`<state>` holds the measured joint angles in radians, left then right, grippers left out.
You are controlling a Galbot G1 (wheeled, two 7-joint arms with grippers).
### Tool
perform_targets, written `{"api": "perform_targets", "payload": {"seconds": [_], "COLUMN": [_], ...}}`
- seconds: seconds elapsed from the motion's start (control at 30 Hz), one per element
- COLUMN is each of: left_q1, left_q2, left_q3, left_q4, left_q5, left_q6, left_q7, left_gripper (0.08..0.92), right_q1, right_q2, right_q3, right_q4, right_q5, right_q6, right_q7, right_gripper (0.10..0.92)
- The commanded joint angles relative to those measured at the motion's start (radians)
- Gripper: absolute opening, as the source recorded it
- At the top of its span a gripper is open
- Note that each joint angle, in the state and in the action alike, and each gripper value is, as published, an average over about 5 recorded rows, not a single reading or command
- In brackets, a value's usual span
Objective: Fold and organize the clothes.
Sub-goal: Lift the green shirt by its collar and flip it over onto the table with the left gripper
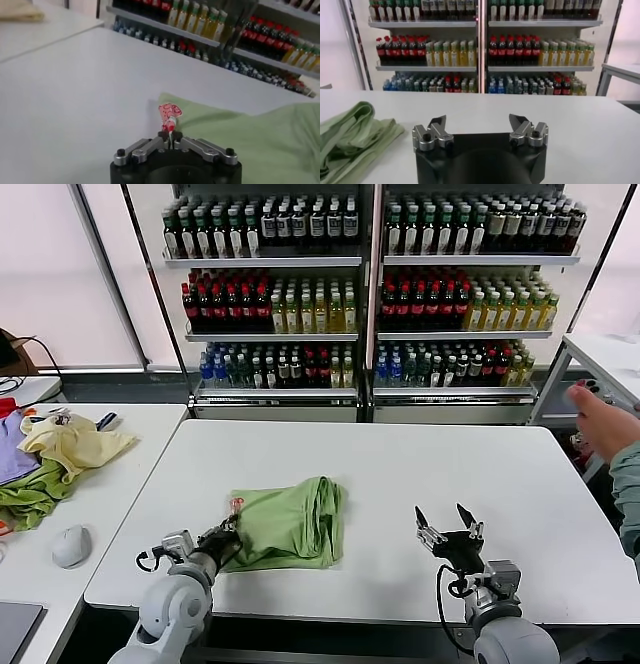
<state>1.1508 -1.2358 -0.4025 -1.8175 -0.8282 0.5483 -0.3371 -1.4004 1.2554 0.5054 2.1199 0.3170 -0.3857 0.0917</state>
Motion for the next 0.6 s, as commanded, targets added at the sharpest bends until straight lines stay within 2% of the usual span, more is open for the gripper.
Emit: {"api": "perform_targets", "payload": {"seconds": [0.03,0.2,0.43,0.53,0.6], "left_q1": [-0.006,-0.023,-0.038,-0.046,-0.051], "left_q2": [0.036,0.111,0.250,0.286,0.284], "left_q3": [-0.154,-0.286,-0.460,-0.478,-0.440], "left_q4": [-0.061,-0.086,-0.112,-0.158,-0.204], "left_q5": [-0.325,-0.374,-0.381,-0.377,-0.363], "left_q6": [0.007,0.020,0.035,0.035,0.035], "left_q7": [-0.002,-0.004,0.004,0.000,-0.008], "left_gripper": [0.098,0.098,0.098,0.098,0.098], "right_q1": [0.000,0.005,0.024,0.030,0.030], "right_q2": [-0.002,-0.003,0.001,0.006,0.010], "right_q3": [0.005,0.005,-0.007,-0.011,-0.012], "right_q4": [0.002,0.001,-0.003,-0.002,-0.001], "right_q5": [0.004,0.008,0.014,0.016,0.016], "right_q6": [0.000,0.001,0.002,0.003,0.003], "right_q7": [0.000,0.000,0.000,0.000,0.000], "right_gripper": [0.823,0.823,0.823,0.823,0.823]}}
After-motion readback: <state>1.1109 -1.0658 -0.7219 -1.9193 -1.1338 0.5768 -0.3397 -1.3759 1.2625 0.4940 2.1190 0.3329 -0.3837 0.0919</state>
